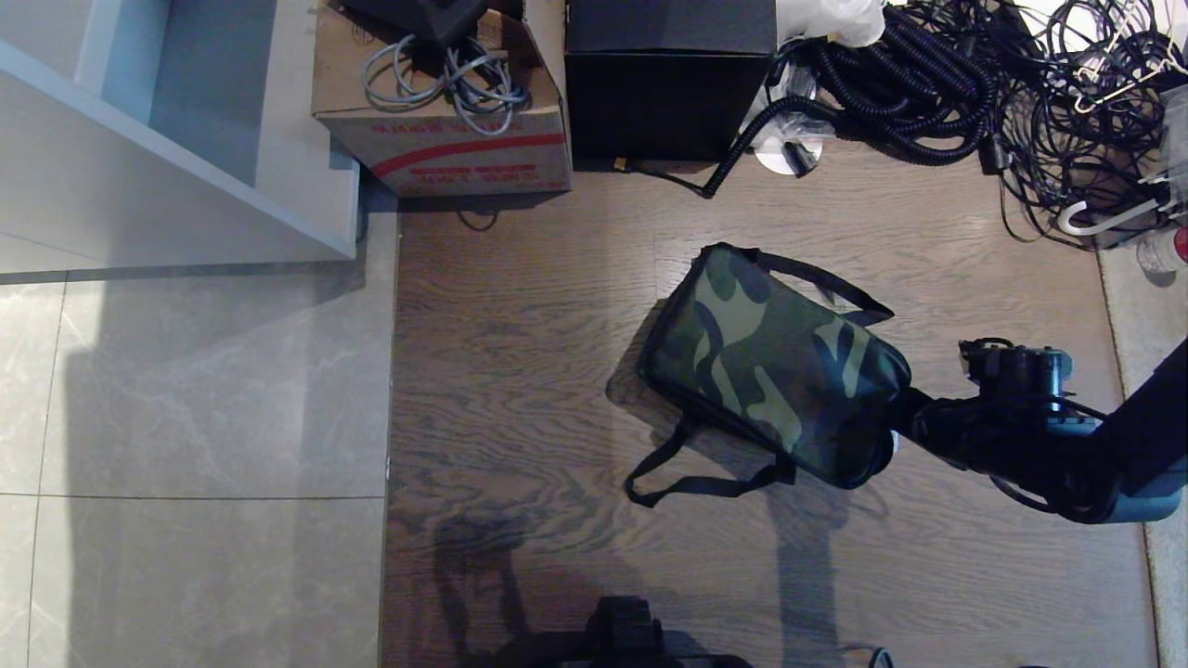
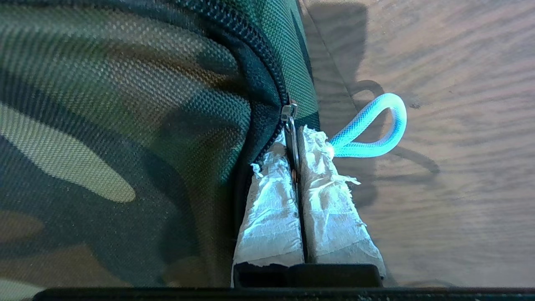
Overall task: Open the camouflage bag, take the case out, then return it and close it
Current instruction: Open the top of the storage box
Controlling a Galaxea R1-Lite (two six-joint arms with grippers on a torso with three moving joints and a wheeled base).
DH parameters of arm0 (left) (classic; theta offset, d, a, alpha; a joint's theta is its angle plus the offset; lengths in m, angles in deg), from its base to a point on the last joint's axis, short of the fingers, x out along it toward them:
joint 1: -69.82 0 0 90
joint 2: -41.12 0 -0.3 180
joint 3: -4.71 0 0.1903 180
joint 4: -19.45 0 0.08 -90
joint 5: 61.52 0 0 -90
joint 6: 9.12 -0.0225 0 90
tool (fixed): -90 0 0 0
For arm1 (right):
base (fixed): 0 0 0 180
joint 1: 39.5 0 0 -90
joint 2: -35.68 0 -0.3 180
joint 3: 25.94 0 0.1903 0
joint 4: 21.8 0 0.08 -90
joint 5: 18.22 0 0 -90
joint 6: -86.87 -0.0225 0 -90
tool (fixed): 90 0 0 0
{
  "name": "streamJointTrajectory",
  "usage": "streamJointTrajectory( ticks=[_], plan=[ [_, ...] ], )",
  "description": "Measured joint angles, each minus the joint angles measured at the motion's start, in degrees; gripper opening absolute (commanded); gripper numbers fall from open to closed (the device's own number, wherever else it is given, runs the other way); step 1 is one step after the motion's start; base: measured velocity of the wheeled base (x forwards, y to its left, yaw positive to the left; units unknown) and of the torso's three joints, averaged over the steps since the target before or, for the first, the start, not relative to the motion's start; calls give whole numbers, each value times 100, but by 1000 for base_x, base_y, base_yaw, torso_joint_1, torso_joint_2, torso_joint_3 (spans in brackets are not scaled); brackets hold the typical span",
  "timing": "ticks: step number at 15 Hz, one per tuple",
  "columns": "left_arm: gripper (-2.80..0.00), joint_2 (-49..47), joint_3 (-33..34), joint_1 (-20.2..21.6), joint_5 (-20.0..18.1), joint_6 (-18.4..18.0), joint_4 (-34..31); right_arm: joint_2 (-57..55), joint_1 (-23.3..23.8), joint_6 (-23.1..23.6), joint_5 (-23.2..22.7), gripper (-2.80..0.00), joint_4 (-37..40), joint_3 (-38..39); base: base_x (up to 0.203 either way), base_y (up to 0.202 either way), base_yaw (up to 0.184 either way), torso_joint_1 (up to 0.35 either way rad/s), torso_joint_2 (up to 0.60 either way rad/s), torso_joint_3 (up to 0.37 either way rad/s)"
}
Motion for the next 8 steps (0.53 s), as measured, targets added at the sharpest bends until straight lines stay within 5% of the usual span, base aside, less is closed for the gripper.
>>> streamJointTrajectory(
  ticks=[2, 8],
  plan=[
    [-280, 0, 0, 0, 2, 0, 2, 17, 18, 289, 14, -280, -156, -33, 0, 0, 0, 0, 0, 0],
    [-280, 0, 0, 0, 1, 0, 1, 165, 945, 2396, -547, -280, -336, -350, 0, 0, 0, 0, 0, 0]
  ],
)
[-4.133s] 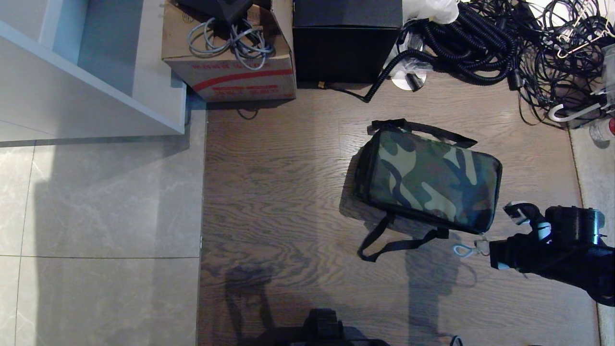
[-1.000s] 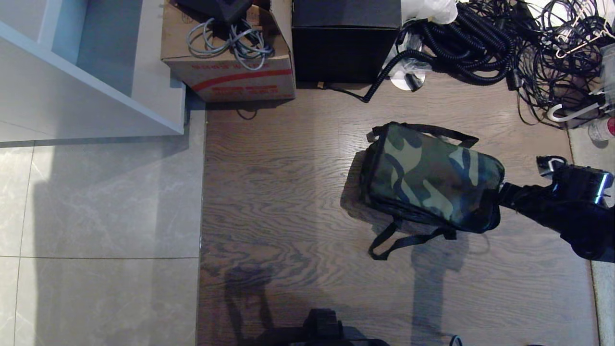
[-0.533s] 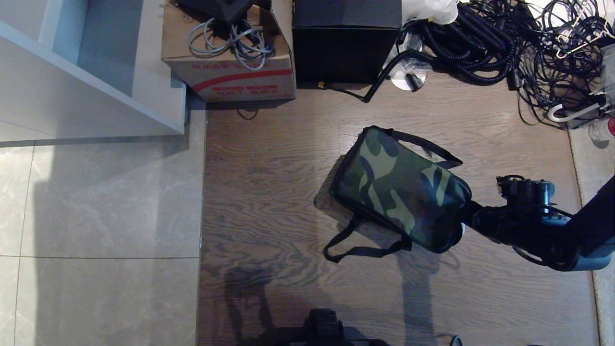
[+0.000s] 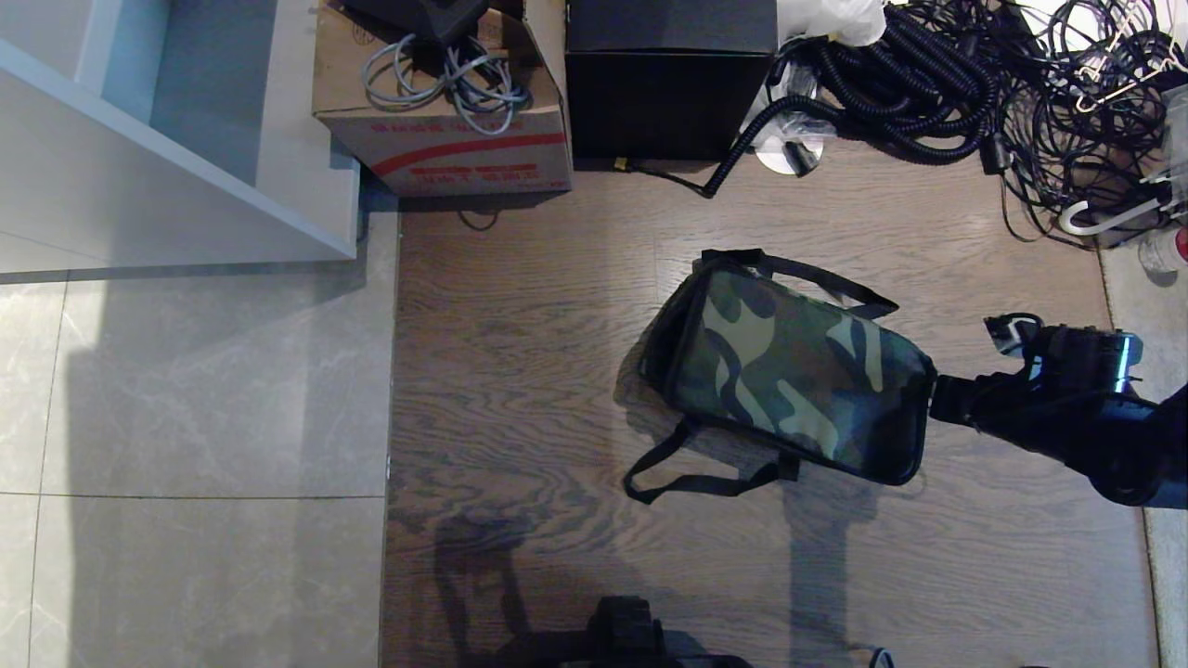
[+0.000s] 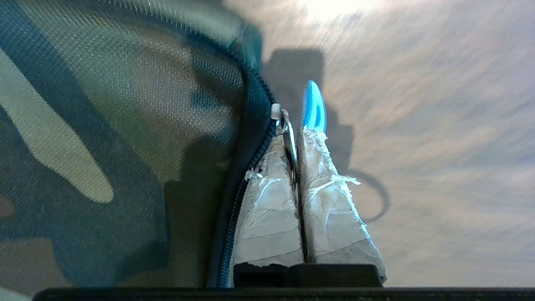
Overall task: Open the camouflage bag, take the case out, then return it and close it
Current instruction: Open the top of the storage box
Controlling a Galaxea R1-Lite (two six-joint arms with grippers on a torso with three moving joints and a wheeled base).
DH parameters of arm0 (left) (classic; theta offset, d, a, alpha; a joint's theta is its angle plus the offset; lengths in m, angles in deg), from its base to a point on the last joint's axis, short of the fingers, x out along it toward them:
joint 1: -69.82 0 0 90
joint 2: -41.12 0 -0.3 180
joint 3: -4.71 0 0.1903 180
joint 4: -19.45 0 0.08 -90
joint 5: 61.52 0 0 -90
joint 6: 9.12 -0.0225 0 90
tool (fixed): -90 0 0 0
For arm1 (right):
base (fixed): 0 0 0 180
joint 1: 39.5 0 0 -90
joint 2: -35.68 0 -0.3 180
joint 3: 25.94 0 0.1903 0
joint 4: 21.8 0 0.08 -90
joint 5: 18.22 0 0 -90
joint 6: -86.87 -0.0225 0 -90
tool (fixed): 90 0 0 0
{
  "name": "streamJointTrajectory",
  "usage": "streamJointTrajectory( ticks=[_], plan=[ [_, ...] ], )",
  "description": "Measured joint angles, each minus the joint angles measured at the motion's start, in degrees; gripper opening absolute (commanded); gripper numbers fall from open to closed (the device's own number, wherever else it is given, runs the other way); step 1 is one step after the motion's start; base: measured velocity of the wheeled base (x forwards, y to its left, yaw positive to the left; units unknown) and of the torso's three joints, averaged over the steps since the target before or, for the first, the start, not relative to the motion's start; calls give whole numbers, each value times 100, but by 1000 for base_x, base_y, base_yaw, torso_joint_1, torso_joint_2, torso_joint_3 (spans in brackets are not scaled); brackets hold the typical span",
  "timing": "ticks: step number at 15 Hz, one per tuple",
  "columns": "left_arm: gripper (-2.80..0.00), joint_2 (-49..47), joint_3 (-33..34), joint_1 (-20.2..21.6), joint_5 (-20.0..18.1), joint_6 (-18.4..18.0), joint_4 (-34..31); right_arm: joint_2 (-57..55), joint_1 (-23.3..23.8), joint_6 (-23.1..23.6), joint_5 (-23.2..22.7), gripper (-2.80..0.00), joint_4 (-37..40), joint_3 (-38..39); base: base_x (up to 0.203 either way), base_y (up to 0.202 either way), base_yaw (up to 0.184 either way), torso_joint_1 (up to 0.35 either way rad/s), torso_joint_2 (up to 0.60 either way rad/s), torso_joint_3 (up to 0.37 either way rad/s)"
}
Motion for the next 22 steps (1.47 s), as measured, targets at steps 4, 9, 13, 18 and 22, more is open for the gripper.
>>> streamJointTrajectory(
  ticks=[4, 9, 13, 18, 22],
  plan=[
    [-280, 0, 0, 0, 1, 0, -1, 96, 221, 118, -66, -280, 4, -411, 0, 0, 0, 0, 0, 0],
    [-280, 0, 0, 0, 1, 2, -1, 97, 194, -386, -158, -280, -61, -543, 0, 0, 0, 0, 0, 0],
    [-280, 0, 0, 0, -1, 0, -3, 50, 105, -406, -139, -280, -89, -402, 0, 0, 0, 0, 0, 0],
    [-280, 0, 0, 0, 1, 2, 1, -21, 24, -400, -144, 0, -248, -327, 0, 0, 0, 0, 0, 0],
    [-280, 0, 0, 0, 1, 0, -1, -21, 29, -210, -147, 0, -541, -201, 0, 0, 0, 0, 0, 0]
  ],
)
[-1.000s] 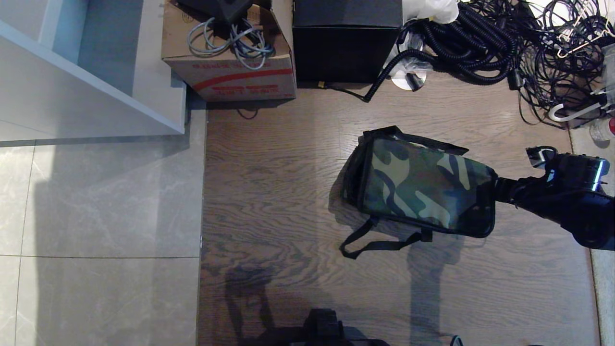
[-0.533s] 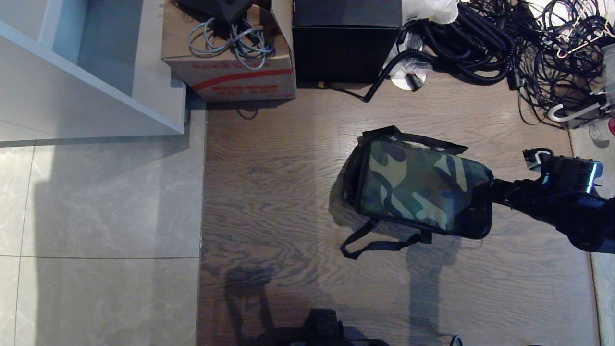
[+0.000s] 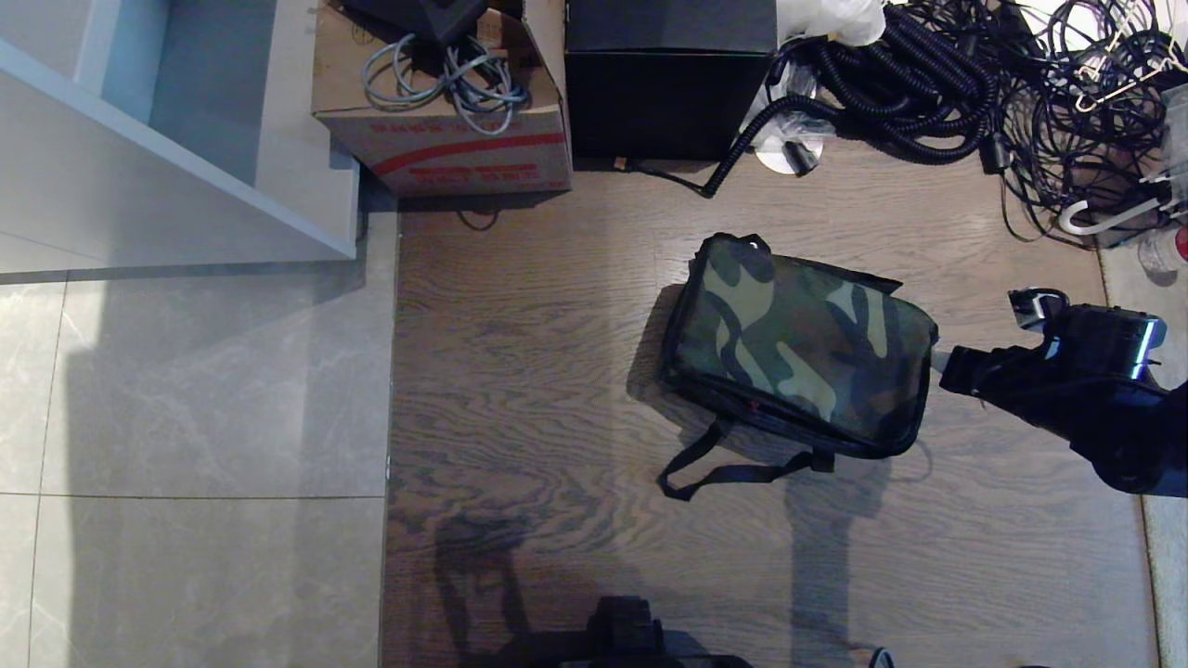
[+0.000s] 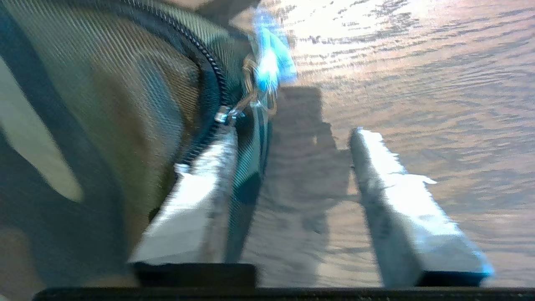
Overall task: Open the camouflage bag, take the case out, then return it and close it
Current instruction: Open the top of the storage box
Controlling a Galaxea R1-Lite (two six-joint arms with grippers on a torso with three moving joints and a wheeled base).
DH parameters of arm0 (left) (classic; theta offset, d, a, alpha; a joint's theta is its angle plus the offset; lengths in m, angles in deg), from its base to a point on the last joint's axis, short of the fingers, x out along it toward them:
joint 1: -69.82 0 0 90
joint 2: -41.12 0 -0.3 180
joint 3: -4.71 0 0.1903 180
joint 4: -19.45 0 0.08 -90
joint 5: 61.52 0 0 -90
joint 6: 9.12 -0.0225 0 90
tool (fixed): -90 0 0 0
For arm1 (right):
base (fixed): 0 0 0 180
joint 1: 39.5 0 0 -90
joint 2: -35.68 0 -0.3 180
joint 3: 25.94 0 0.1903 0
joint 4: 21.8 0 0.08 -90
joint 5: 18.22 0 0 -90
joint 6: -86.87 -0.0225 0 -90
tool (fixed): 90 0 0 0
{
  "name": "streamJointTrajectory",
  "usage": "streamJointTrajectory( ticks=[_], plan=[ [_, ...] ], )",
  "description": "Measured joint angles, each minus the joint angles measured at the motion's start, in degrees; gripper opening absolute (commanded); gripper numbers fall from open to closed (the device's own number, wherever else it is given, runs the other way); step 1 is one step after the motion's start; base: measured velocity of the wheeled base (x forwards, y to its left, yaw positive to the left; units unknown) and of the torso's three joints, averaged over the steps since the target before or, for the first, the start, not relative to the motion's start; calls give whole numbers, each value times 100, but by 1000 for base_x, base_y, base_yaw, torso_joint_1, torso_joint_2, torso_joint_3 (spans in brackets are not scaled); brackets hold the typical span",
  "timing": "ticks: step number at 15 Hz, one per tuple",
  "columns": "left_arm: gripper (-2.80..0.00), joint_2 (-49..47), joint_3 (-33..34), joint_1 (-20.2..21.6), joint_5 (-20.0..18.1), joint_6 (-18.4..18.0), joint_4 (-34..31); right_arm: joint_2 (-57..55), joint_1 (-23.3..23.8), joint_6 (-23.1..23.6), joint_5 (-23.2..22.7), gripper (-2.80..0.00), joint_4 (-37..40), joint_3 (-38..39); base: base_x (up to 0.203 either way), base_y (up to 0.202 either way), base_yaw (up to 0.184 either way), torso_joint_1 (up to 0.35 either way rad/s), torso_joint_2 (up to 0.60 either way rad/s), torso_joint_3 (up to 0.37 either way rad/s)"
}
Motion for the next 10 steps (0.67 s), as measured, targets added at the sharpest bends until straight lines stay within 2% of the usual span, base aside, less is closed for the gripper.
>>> streamJointTrajectory(
  ticks=[4, 5, 8, 10],
  plan=[
    [-280, 0, 0, 0, -2, -1, 0, -10, 39, 915, -11, 0, 9, 437, 0, 0, 0, 0, 0, 0],
    [-280, 0, 0, 0, -1, 0, 2, -22, 39, 955, 11, 0, -11, 514, 0, 0, 0, 0, 0, 0],
    [-280, 0, 0, 0, 0, 0, -1, -48, -62, 703, 16, 0, 38, 790, 0, 0, 0, 0, 0, 0],
    [-280, 0, 0, 0, 0, -1, 2, -28, -204, 184, 41, 0, 103, 875, 0, 0, 0, 0, 0, 0]
  ],
)
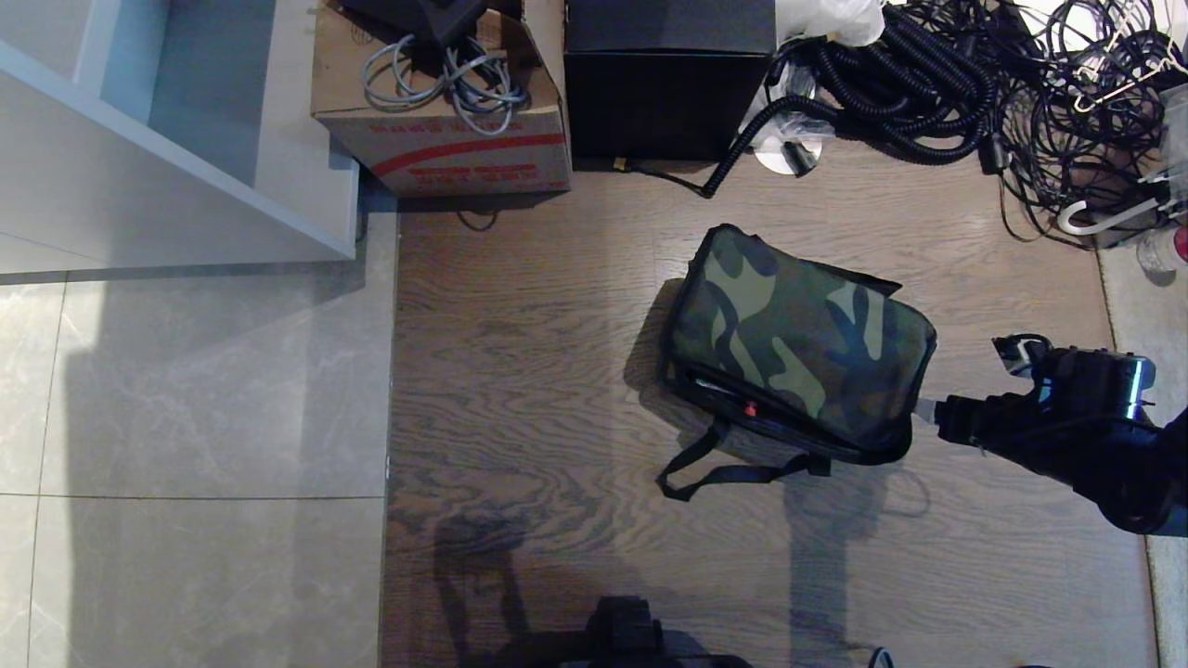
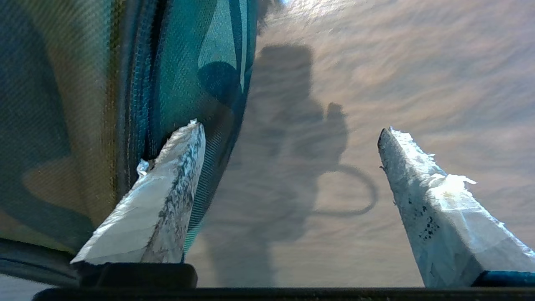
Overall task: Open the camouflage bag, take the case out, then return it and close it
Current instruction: Open the top of the storage box
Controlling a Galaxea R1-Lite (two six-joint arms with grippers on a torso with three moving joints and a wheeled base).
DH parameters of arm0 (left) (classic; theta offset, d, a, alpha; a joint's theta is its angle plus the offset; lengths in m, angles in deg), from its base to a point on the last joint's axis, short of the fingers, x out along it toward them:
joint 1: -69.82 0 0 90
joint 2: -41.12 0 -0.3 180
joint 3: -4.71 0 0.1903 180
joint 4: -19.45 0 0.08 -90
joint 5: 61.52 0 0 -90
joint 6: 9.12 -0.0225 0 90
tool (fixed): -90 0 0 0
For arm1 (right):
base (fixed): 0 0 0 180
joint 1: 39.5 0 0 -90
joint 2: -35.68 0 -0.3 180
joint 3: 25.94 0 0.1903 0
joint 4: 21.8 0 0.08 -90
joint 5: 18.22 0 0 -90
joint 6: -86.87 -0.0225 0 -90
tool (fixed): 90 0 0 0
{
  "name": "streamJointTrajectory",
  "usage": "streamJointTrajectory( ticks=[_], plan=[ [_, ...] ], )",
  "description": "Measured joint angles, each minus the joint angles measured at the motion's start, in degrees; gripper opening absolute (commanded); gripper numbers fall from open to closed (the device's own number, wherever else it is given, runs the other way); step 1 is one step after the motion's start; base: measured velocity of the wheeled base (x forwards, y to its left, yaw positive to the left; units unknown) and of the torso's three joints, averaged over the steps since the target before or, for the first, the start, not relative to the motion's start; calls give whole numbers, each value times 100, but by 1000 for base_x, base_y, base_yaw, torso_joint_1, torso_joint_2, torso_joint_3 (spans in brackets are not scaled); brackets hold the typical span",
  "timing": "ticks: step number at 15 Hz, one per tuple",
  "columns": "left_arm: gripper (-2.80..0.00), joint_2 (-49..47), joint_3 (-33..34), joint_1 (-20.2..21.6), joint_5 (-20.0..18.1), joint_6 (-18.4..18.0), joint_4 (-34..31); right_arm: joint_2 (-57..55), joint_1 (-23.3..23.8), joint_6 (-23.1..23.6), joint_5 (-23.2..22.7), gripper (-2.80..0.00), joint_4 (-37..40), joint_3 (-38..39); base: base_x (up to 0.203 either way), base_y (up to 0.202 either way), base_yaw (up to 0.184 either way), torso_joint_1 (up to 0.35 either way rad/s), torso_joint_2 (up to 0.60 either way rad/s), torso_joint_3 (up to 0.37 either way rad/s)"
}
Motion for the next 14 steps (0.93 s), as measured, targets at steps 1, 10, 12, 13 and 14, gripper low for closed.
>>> streamJointTrajectory(
  ticks=[1, 10, 12, 13, 14],
  plan=[
    [-280, 0, 0, 0, 0, 3, -2, 33, -43, -123, -24, 0, 40, -12, 0, 0, 0, 0, 0, 0],
    [-280, 0, 0, 0, 1, 1, -2, 1203, 387, -1313, -2268, 0, 2292, -572, 0, 0, 0, 0, 0, 0],
    [-280, 0, 0, 0, 1, 1, -2, 1365, 398, -1839, -2484, 0, 2528, -611, 0, 0, 0, 0, 0, 0],
    [-280, 0, 0, 0, 0, 1, -1, 1403, 397, -1945, -2515, 0, 2559, -603, 0, 0, 0, 0, 0, 0],
    [-280, 0, 0, 0, 0, 1, 0, 1409, 392, -2056, -2520, 0, 2590, -601, 0, 0, 0, 0, 0, 0]
  ],
)
